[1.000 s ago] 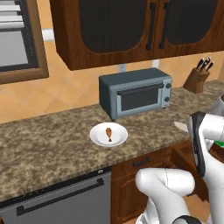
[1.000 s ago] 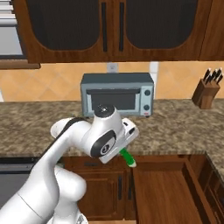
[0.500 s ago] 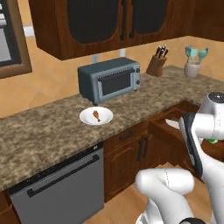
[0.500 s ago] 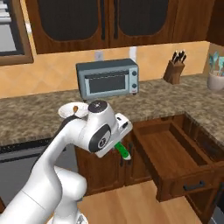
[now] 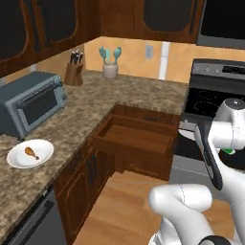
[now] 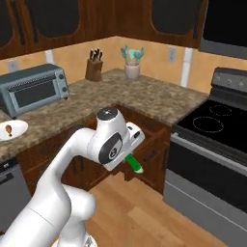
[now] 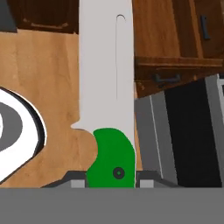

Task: Pick up the knife from the drawer and place it on the cutting board. Then place the meat from the plate to the cutting board.

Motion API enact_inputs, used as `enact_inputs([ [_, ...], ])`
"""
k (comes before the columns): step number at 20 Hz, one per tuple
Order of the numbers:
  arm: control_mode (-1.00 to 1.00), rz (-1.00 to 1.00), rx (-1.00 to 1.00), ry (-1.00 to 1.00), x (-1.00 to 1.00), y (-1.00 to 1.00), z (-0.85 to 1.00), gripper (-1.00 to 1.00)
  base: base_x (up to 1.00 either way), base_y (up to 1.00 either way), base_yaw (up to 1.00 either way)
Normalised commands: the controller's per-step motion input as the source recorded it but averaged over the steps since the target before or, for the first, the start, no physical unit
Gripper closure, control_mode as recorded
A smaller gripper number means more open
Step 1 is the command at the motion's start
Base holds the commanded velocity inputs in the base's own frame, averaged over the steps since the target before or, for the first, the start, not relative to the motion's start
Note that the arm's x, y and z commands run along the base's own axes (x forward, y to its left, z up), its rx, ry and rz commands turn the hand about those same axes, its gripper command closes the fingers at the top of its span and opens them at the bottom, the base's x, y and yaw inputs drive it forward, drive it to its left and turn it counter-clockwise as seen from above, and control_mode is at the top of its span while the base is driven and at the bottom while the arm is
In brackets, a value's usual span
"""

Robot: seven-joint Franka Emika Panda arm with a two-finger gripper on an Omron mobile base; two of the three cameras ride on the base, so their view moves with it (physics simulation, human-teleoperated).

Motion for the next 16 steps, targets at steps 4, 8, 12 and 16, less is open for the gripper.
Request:
enact_inputs([
  [4, 1.00, 0.00, 0.00, 0.00, 0.00, 0.00, 0.00, 1.00, -0.09, 0.06, -0.84],
  [8, 1.00, 0.00, 0.00, 0.00, 0.00, 0.00, 0.00, 1.00, 0.00, 0.02, -0.81],
  [12, 1.00, 0.00, 0.00, 0.00, 0.00, 0.00, 0.00, 1.00, 0.00, 0.00, -0.69],
  [16, 1.00, 0.00, 0.00, 0.00, 0.00, 0.00, 0.00, 1.00, -0.11, 0.61, -0.09],
])
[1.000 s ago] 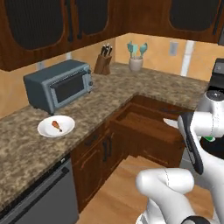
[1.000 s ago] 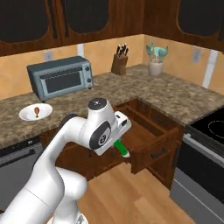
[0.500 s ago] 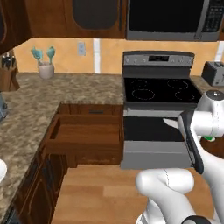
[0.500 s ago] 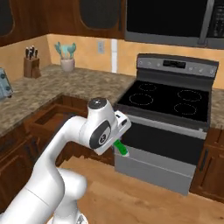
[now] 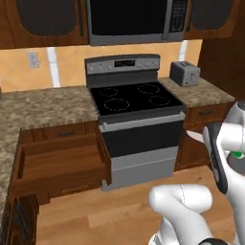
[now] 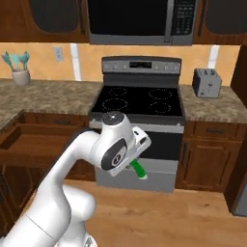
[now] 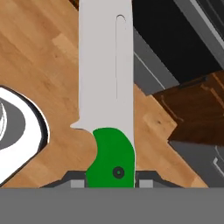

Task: Pick up the knife from the drawer and place it on the cutting board. Then place the meat from the plate to the cutting board.

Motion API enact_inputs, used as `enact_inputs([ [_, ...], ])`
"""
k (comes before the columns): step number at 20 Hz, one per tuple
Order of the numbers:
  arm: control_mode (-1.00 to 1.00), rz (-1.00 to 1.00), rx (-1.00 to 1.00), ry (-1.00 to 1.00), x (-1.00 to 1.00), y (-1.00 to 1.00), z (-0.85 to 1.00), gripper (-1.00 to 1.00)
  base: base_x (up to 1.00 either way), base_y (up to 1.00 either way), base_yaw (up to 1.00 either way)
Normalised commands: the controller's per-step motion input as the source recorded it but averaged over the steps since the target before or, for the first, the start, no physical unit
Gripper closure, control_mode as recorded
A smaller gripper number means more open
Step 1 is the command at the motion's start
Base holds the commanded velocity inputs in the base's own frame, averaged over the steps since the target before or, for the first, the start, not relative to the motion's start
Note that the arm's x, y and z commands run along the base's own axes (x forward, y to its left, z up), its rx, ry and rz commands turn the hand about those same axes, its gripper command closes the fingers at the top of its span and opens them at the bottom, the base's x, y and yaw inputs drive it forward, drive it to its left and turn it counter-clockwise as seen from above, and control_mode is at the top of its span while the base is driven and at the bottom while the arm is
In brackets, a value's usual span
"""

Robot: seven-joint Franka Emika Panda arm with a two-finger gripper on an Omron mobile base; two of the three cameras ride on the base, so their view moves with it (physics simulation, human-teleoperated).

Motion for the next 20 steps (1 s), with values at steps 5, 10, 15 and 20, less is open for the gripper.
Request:
enact_inputs([
  [5, 1.00, 0.00, 0.00, 0.00, 0.00, 0.00, 0.00, 1.00, -0.06, 0.89, 0.68],
  [10, 1.00, 0.00, 0.00, 0.00, 0.00, 0.00, 0.00, 1.00, 0.00, 0.73, 0.75],
  [15, 1.00, 0.00, 0.00, 0.00, 0.00, 0.00, 0.00, 1.00, -0.18, 0.59, 0.73],
  [20, 1.00, 0.00, 0.00, 0.00, 0.00, 0.00, 0.00, 1.00, -0.95, 0.03, 0.53],
])
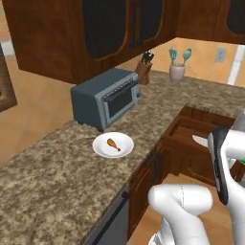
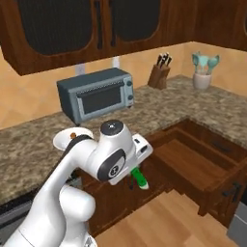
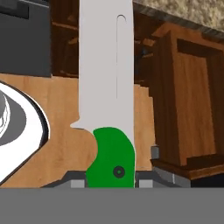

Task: Pick up the knife from the drawer and place it on the cutting board. Then place the meat from the plate to the cutting board.

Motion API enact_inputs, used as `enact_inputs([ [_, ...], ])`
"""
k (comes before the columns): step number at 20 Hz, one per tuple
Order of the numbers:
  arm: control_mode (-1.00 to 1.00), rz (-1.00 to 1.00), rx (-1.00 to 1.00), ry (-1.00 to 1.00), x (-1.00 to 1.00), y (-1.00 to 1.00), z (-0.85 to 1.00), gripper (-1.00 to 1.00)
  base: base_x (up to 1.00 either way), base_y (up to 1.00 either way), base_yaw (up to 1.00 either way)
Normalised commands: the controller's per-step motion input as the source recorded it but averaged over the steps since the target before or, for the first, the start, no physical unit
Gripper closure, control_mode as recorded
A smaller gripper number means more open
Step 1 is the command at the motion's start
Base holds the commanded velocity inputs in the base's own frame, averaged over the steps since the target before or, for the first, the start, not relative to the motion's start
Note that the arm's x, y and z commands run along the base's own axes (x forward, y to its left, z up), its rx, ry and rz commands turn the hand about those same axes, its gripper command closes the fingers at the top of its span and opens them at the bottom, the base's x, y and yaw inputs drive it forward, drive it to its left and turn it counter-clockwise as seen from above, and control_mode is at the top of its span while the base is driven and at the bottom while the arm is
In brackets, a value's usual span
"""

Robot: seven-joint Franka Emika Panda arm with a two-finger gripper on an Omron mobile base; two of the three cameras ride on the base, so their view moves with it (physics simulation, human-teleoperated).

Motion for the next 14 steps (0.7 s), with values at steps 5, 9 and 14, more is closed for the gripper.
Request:
enact_inputs([
  [5, 1.00, 0.00, 0.00, 0.00, 0.00, 0.00, 0.00, 1.00, -0.75, 0.28, 0.59],
  [9, 1.00, 0.00, 0.00, 0.00, 0.00, 0.00, 0.00, 1.00, -0.33, 0.84, 0.67],
  [14, 1.00, 0.00, 0.00, 0.00, 0.00, 0.00, 0.00, 1.00, -0.40, 1.00, 0.57],
])
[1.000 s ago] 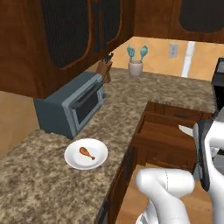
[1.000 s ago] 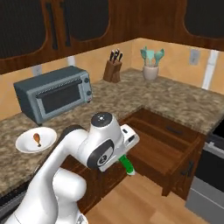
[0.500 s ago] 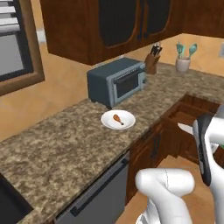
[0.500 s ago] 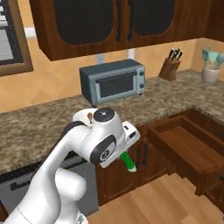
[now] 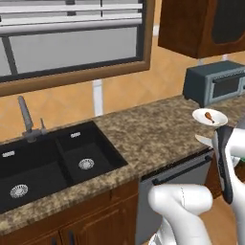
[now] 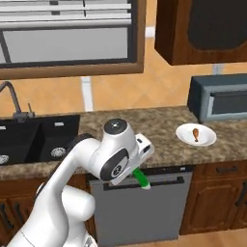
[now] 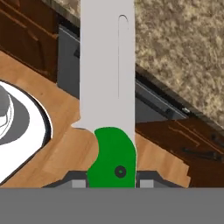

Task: Pick up the knife from the drawer and place it on the cutting board. Then place the meat from the plate to the cutting board.

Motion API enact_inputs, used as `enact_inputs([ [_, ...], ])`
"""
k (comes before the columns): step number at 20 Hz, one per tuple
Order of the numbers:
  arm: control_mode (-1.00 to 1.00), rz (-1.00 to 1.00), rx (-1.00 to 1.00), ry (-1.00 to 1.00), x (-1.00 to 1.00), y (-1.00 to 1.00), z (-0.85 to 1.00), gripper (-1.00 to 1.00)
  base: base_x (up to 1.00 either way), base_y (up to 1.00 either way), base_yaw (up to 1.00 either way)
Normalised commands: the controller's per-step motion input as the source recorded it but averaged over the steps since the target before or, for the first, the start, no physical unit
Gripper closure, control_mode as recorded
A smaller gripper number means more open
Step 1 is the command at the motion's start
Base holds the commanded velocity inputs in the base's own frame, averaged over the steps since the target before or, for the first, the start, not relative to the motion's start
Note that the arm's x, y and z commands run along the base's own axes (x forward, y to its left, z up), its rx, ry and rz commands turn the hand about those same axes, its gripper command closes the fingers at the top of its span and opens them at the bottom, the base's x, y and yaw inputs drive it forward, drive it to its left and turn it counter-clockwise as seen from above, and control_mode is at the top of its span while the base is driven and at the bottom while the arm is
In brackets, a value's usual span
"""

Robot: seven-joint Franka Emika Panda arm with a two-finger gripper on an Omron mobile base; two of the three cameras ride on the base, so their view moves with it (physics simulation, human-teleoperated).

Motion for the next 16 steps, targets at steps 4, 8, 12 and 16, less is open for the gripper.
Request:
enact_inputs([
  [4, 1.00, 0.00, 0.00, 0.00, 0.00, 0.00, 0.00, 1.00, -0.43, 1.00, 0.45],
  [8, 1.00, 0.00, 0.00, 0.00, 0.00, 0.00, 0.00, 1.00, -0.35, 1.00, 0.40],
  [12, 1.00, 0.00, 0.00, 0.00, 0.00, 0.00, 0.00, 1.00, -0.30, 1.00, 0.37],
  [16, 1.00, 0.00, 0.00, 0.00, 0.00, 0.00, 0.00, 1.00, -0.10, 1.00, 0.27],
])
